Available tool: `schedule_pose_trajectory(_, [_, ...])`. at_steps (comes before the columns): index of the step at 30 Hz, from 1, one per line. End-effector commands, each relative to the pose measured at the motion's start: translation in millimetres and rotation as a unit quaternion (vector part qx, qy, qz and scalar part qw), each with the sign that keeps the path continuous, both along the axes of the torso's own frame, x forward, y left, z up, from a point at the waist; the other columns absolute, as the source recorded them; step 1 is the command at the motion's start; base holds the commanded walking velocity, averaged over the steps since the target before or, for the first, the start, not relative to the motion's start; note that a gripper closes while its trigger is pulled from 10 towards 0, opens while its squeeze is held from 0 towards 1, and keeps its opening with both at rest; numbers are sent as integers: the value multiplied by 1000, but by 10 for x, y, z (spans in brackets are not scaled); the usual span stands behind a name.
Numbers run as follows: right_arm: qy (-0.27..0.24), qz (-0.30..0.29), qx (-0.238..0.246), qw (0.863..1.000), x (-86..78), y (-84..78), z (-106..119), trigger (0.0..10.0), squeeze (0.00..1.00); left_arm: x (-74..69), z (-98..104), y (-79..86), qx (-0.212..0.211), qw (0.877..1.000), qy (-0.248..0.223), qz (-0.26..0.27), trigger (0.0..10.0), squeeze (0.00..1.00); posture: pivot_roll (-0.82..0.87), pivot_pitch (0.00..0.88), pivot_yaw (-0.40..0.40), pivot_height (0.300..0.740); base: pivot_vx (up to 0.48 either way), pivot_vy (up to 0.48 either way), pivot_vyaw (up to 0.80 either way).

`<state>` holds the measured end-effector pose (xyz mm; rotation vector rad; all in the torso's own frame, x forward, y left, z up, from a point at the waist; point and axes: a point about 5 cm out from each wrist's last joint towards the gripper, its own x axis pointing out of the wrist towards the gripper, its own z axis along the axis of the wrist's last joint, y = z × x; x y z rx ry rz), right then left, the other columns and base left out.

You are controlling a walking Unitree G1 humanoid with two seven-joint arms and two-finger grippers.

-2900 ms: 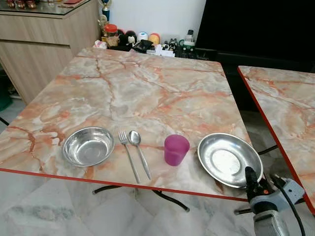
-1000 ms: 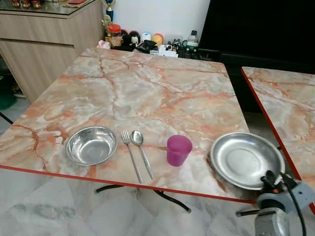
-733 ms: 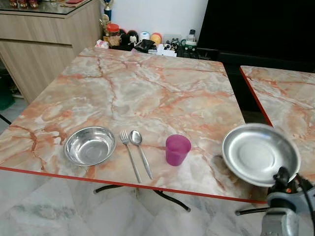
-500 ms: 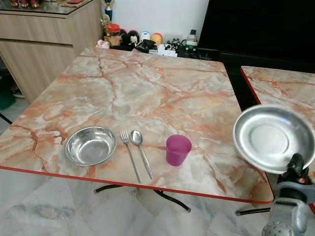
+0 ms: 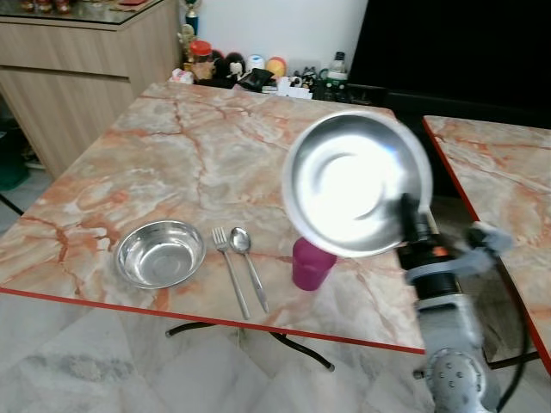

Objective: Setting the table

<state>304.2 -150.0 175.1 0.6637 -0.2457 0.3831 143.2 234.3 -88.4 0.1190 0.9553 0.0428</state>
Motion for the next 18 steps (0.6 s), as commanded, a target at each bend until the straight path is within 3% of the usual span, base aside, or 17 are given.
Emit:
schedule_pose_trajectory(1, [-11, 18, -43, 999, -18, 10, 35, 10000, 0, -61, -20, 16, 4, 1000, 9, 2, 10000, 0, 21, 104, -75, 740, 0, 0, 0])
schedule_pose_trajectory(4, [-20, 31, -65, 997, -27, 57, 48, 10000, 0, -60, -14, 37, 6, 1000, 7, 5, 10000, 0, 19, 106, -74, 740, 0, 0, 0])
schedule_pose_trajectory(8, [-26, 25, -51, 998, -46, 40, 92, 10000, 0, -47, 1, 67, 15, 1000, 4, 2, 10000, 0, 20, 107, -72, 740, 0, 0, 0])
schedule_pose_trajectory(18, [-21, 1, -48, 999, -68, 3, 85, 10000, 0, 11, 18, 36, 13, 1000, -6, -4, 10000, 0, 17, 105, -71, 740, 0, -479, 0])
